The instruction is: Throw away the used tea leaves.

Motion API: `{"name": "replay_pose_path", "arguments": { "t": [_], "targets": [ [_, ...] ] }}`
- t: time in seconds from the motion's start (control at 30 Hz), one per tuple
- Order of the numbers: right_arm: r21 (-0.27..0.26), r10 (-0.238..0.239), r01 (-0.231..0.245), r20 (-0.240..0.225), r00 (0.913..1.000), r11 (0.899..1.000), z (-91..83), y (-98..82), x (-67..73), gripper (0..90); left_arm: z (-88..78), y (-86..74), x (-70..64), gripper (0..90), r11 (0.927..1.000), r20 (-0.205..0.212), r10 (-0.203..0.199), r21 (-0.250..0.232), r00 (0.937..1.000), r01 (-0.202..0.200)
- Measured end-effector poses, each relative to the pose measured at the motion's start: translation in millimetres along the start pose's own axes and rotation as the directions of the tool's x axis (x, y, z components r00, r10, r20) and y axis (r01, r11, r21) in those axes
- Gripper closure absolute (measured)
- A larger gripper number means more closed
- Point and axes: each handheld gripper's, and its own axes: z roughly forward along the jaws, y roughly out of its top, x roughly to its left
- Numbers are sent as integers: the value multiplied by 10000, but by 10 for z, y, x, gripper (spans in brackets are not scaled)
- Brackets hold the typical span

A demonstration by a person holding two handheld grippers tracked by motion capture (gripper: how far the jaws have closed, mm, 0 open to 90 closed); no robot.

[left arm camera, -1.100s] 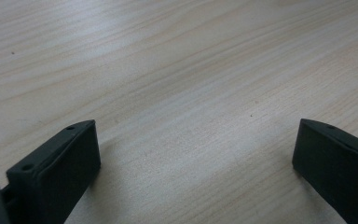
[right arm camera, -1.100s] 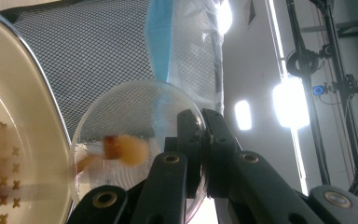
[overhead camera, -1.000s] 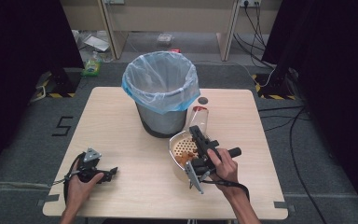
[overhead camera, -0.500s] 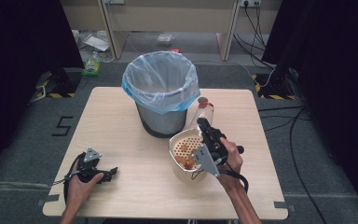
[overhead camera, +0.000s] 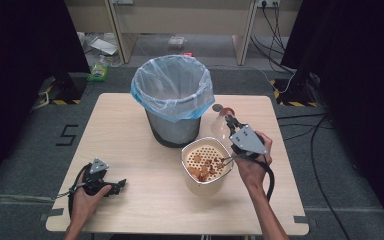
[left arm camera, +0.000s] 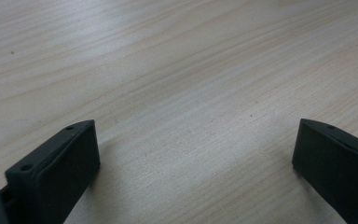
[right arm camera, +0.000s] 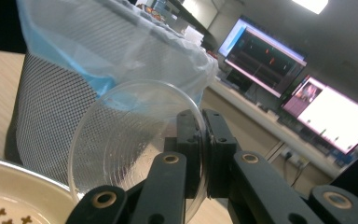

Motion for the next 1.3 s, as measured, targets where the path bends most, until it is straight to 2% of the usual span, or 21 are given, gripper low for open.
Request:
{"name": "replay_pose_path", "arguments": {
  "t": [0.07,0.13,0.27,0.37,0.57,0.63,0.87,1.0,1.23,1.3],
  "targets": [
    [-11,531,-531,-82,9986,9986,14,16,-69,868,0,0,1,0,10000,5,-5,3,10000,5],
    [43,802,-802,-100,9967,9968,21,34,-118,868,0,0,-1,0,10000,-2,0,2,10000,0],
    [62,878,-877,-50,9961,9961,45,113,-215,868,0,0,1,0,10000,7,-10,1,10000,10],
    [6,1197,-1197,-55,9928,9928,69,164,-297,868,0,1,2,0,10000,10,-8,11,10000,8],
    [80,1364,-1365,21,9906,9906,151,263,-455,868,1,1,2,0,10000,13,-15,11,10000,15],
    [132,1278,-1278,80,9918,9917,180,313,-502,867,1,1,2,0,10000,13,-13,11,10000,13],
    [154,1563,-1564,76,9877,9876,289,496,-681,867,1,1,3,0,10000,15,-4,18,10000,4],
    [202,1527,-1527,30,9883,9881,364,591,-757,867,1,1,3,0,10000,12,-10,13,10000,10],
    [26,1794,-1794,-19,9838,9838,500,778,-848,867,2,1,3,0,10000,13,-14,6,10000,14],
    [-29,1636,-1636,3,9865,9865,543,861,-850,867,2,1,3,0,10000,13,-9,11,10000,9]
  ]
}}
